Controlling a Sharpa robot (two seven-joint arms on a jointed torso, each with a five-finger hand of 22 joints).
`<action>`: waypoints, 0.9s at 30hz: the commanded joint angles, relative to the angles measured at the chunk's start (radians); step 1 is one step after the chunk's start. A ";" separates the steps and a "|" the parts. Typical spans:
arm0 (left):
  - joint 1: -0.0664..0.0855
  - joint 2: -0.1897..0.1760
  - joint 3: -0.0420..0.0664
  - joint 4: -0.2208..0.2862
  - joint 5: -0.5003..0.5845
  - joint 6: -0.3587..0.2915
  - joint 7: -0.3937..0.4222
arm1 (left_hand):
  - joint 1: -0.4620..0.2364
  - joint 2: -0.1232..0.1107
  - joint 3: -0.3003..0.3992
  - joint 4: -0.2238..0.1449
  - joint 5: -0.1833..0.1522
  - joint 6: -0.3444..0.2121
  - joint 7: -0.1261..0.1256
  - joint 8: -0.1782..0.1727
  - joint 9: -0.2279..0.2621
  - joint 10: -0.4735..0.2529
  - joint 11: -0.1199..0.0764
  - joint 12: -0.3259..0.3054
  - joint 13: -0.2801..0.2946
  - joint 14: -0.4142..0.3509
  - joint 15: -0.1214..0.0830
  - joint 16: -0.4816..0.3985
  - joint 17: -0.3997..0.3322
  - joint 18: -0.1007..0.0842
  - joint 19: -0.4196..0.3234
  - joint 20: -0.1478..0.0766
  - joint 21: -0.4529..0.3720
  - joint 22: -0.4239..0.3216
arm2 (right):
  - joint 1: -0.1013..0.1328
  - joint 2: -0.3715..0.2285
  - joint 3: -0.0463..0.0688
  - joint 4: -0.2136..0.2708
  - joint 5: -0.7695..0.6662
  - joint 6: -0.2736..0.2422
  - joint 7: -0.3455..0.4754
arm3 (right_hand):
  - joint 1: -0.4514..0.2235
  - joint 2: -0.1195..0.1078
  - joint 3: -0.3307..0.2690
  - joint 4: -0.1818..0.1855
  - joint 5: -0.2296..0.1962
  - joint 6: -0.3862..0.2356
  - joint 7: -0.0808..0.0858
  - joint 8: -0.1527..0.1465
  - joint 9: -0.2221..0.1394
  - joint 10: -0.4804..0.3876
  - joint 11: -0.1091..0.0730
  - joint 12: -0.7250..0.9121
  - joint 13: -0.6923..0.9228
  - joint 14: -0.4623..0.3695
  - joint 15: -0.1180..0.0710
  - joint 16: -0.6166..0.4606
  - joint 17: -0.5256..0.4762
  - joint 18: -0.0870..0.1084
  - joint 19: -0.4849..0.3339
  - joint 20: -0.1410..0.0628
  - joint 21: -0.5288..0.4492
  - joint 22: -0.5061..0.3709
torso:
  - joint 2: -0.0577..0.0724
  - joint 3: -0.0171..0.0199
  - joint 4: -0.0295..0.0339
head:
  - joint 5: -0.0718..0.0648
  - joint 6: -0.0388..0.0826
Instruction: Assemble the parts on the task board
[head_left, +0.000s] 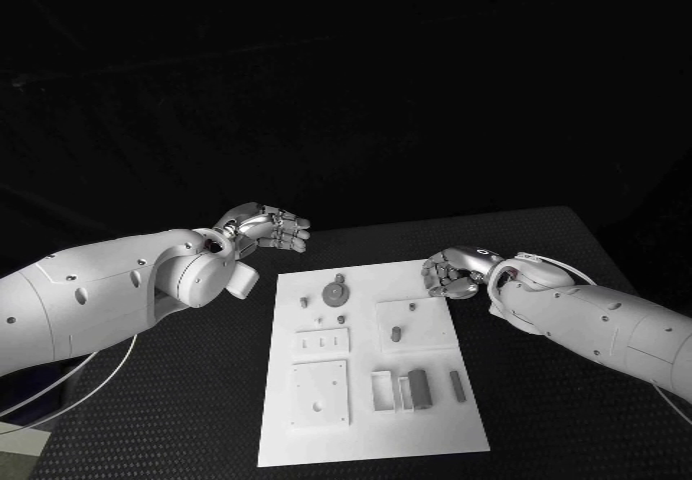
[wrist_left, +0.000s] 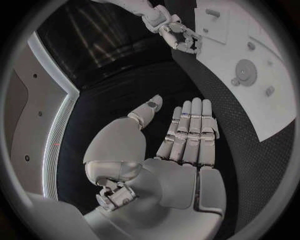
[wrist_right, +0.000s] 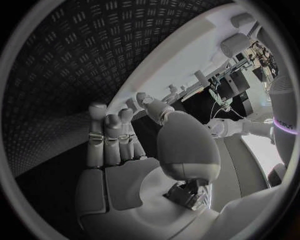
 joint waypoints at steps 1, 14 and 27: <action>0.001 0.001 0.001 0.003 -0.003 0.012 0.007 | 0.000 -0.009 0.001 0.006 -0.006 -0.008 0.010 -0.006 0.001 -0.004 0.003 -0.004 0.002 0.003 0.002 -0.004 0.001 -0.010 -0.001 0.005 -0.004 0.001 | -0.001 0.002 0.000 -0.001 0.004 -0.008 0.006 | 0.002 0.012 -0.004 0.000 0.002 0.034 0.024 0.007 0.002 0.005 -0.003 0.005 -0.002 0.005 -0.005 0.007 0.001 0.058 0.006 -0.002 0.005 0.021 | 0.000 0.0004 -0.0003 | 0.001 -0.002; 0.001 0.001 0.001 0.002 -0.003 0.013 0.007 | 0.001 -0.008 0.001 0.006 -0.006 -0.007 0.009 -0.005 0.002 -0.004 0.003 -0.004 0.002 0.004 0.002 -0.004 0.002 -0.010 -0.001 0.005 -0.005 0.001 | -0.001 0.009 0.000 -0.006 0.008 -0.004 -0.005 | -0.013 0.027 -0.005 0.009 0.002 0.089 0.014 0.032 0.015 0.011 -0.012 0.010 -0.009 0.011 -0.014 0.010 0.003 0.058 0.007 -0.005 0.005 0.019 | -0.001 0.0010 -0.0013 | 0.006 -0.005; 0.001 0.001 0.001 0.004 -0.004 0.013 0.007 | 0.002 -0.009 0.001 0.006 -0.006 -0.007 0.009 -0.005 0.002 -0.004 0.003 -0.004 0.002 0.004 0.002 -0.004 0.002 -0.010 -0.001 0.005 -0.005 0.001 | -0.001 0.016 0.000 -0.010 0.008 -0.016 -0.012 | -0.017 0.036 -0.004 0.011 0.002 0.124 0.001 0.048 0.028 0.013 -0.025 0.011 -0.015 0.012 -0.025 0.009 0.004 0.058 0.009 -0.007 0.006 0.019 | 0.000 0.0014 -0.0013 | 0.006 -0.008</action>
